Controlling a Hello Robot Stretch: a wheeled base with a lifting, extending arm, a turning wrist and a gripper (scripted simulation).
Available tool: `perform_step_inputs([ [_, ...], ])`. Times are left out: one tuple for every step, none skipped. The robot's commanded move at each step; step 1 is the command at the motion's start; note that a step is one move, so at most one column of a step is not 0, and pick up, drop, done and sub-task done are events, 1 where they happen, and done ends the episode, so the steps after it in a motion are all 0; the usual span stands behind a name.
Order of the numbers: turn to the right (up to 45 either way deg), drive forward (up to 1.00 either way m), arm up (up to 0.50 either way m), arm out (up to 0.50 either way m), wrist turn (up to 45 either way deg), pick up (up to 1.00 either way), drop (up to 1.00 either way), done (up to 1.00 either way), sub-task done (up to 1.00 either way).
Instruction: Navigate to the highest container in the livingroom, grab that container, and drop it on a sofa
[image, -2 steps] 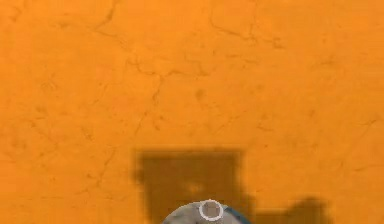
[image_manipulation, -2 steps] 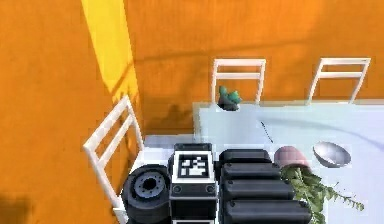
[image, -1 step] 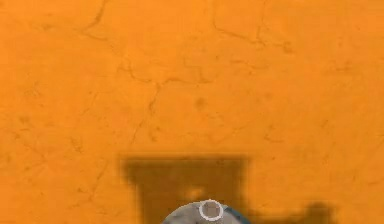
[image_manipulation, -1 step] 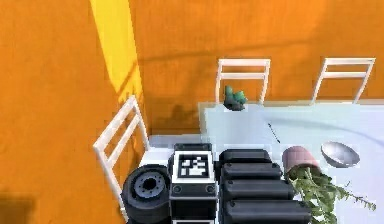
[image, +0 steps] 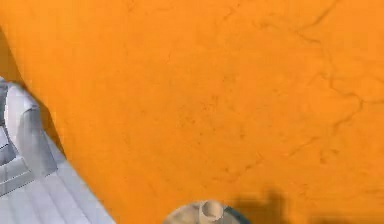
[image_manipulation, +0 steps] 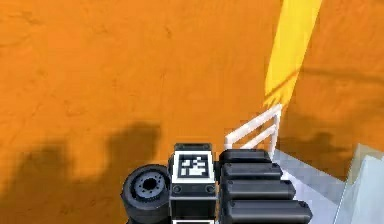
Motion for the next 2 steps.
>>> perform_step_inputs([
  [-45.0, 0.0, 0.0, 0.0, 0.0, 0.0, 0.0, 0.0, 0.0],
  [-39.0, 0.0, 0.0, 0.0, 0.0, 0.0, 0.0, 0.0, 0.0],
])
